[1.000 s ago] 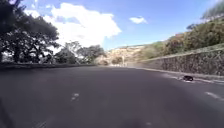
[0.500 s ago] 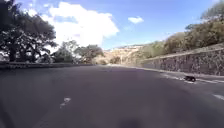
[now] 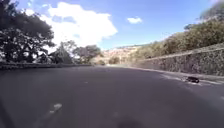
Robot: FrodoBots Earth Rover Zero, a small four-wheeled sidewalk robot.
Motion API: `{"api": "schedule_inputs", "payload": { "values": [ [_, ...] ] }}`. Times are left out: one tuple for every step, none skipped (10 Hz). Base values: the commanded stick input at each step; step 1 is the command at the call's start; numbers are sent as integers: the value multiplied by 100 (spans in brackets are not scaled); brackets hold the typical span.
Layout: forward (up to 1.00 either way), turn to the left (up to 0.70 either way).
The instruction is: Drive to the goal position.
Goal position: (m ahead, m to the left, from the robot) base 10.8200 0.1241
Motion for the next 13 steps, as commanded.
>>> {"api": "schedule_inputs", "payload": {
  "values": [
    [50, 0],
    [50, 0],
    [50, 0],
    [50, 0],
    [50, 0],
    [50, 0],
    [50, 0],
    [50, 0],
    [50, 0],
    [50, 0],
    [50, 0],
    [50, 0],
    [50, 0]
  ]
}}
